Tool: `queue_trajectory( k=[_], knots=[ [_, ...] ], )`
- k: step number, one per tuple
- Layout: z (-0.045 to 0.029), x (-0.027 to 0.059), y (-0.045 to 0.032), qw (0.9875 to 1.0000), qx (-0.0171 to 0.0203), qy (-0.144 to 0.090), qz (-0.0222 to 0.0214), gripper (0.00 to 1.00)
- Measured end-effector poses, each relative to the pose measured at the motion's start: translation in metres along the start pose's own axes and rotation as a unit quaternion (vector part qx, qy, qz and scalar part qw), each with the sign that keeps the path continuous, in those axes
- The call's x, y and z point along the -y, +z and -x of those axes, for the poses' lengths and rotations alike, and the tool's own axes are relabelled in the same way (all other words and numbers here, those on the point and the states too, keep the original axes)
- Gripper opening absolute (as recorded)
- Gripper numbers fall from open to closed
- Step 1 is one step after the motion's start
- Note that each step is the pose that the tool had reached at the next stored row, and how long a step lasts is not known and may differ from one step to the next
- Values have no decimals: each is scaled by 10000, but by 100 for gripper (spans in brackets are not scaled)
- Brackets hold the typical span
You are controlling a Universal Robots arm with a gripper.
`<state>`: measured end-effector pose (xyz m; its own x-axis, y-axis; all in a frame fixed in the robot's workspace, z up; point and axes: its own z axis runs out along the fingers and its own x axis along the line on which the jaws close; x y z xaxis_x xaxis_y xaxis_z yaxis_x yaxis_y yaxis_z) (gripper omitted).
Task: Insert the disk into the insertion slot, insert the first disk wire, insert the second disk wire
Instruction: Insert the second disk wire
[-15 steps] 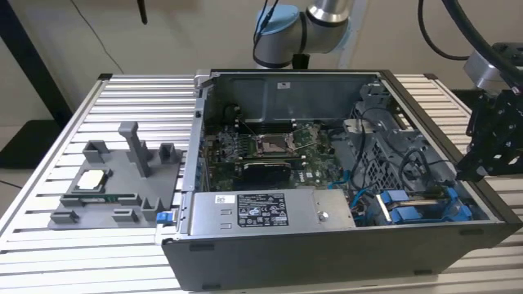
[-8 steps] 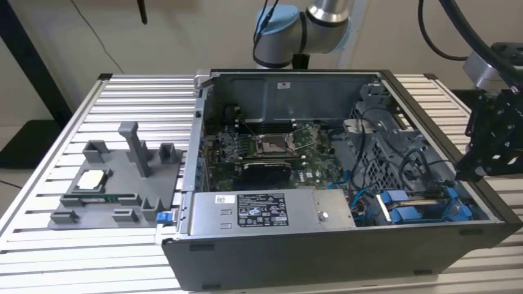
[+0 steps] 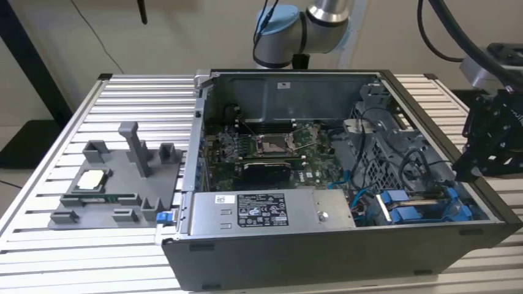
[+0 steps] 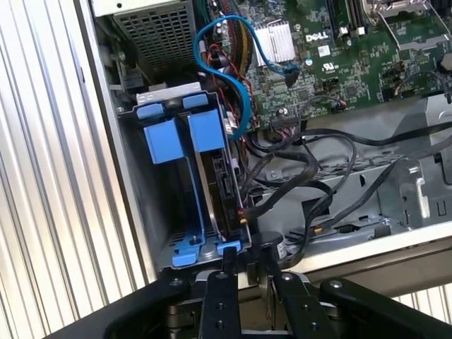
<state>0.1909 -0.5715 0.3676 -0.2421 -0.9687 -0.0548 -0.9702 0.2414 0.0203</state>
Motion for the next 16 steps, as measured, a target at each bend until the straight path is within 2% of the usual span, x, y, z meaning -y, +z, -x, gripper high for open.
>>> queue_trajectory(
  k=[3,4,5,12,13,16],
  knots=[
    [-1,-6,7,10000,25,15,5,25],
    [-1,-6,9,10000,44,15,10,17],
    [-1,-6,9,10000,50,15,12,17],
    [-2,-4,10,10000,51,17,12,16],
    [-1,0,10,10000,53,17,13,11],
    [0,9,4,10000,55,17,19,11]
  ],
)
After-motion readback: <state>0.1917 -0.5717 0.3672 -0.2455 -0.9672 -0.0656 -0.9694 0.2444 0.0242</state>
